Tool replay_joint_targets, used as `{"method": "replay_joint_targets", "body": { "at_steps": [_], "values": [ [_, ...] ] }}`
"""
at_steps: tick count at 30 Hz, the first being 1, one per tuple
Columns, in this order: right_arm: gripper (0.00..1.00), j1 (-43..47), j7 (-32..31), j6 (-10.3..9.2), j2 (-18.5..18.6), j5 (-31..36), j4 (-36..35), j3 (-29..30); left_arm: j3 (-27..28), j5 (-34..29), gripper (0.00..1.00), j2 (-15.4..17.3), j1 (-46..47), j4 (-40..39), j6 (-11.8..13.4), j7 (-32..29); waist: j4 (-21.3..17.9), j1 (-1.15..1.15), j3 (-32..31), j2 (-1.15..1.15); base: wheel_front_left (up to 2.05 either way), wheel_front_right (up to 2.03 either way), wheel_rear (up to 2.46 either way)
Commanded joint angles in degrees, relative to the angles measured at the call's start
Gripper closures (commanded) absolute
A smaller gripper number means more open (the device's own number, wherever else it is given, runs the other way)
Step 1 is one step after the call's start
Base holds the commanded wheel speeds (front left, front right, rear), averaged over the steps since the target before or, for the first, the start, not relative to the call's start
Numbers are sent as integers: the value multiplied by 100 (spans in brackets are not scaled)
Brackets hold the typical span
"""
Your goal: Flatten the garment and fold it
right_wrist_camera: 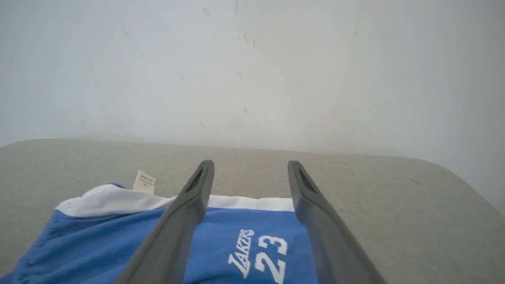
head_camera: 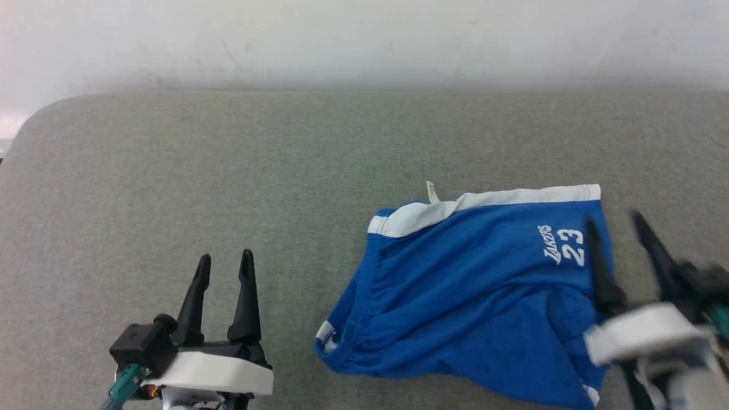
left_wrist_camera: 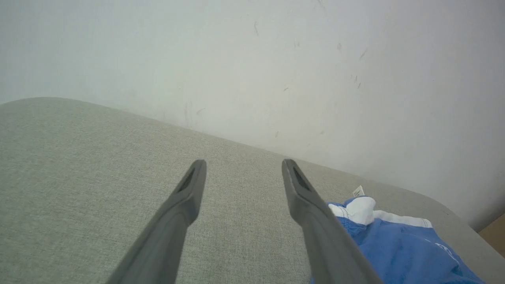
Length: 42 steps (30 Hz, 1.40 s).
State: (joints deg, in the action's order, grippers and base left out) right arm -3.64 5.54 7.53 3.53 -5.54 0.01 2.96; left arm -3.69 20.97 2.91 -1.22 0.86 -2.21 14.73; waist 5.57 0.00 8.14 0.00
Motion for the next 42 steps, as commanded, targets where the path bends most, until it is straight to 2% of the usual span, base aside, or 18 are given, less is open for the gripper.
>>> {"method": "replay_joint_targets", "body": {
  "at_steps": [1,4,9,22,28,32,42],
  "values": [
    [0,284,152,-4,-47,170,-78,264,33,-52,0,-3,-77,-35,-56,27,-143,0,59,0,0,0,0],
    [0,776,394,-4,-61,-162,25,603,51,-103,0,-3,-158,-25,-101,27,-253,0,110,0,0,0,0],
    [0,965,620,-4,-64,-540,279,512,78,-183,0,-3,-143,0,-137,27,-406,0,168,0,0,0,0],
    [0,679,764,-4,-65,-543,462,529,-214,-341,0,92,453,253,-325,-105,-534,0,186,0,0,0,0],
    [0,651,737,-4,-65,-544,549,510,-649,-298,0,370,1169,562,-442,-1123,-531,0,229,0,0,0,0],
    [0,608,715,-4,-65,-558,599,449,-884,-201,0,430,1635,862,-470,-1854,-554,0,279,0,0,0,0],
    [0,516,651,-4,-65,-544,694,364,-1196,261,0,349,2362,1834,-472,-3153,-764,0,490,0,0,0,0]
  ]
}}
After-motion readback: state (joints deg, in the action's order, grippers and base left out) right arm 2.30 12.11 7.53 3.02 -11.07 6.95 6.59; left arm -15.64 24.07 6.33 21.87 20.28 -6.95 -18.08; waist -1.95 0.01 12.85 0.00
